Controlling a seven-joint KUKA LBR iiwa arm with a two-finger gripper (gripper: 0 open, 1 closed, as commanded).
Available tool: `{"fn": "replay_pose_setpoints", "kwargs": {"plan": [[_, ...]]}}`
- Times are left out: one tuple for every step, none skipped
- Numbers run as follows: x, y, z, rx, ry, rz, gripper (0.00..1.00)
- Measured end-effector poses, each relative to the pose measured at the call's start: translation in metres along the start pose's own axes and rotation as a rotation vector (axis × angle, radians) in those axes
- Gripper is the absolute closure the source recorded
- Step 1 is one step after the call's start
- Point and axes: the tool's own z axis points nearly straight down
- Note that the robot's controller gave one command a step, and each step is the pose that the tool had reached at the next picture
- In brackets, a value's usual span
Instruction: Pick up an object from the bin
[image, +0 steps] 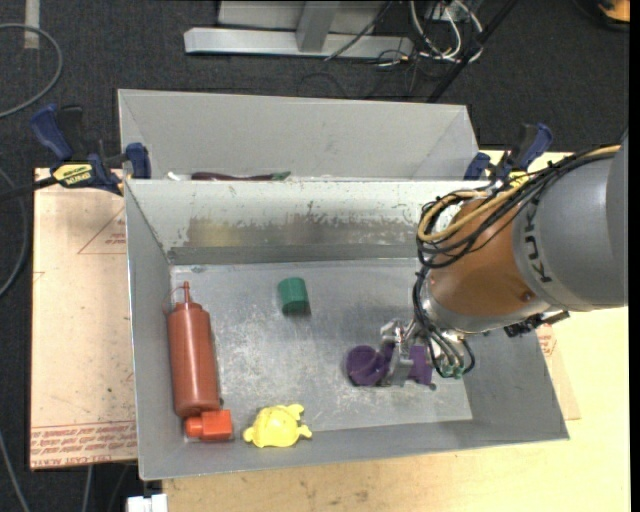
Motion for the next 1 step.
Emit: {"fn": "replay_pose_setpoints", "kwargs": {"plan": [[-0.0061, 0.0162, -0.1058, -0.001, -0.002, -0.011, 1.0]]}}
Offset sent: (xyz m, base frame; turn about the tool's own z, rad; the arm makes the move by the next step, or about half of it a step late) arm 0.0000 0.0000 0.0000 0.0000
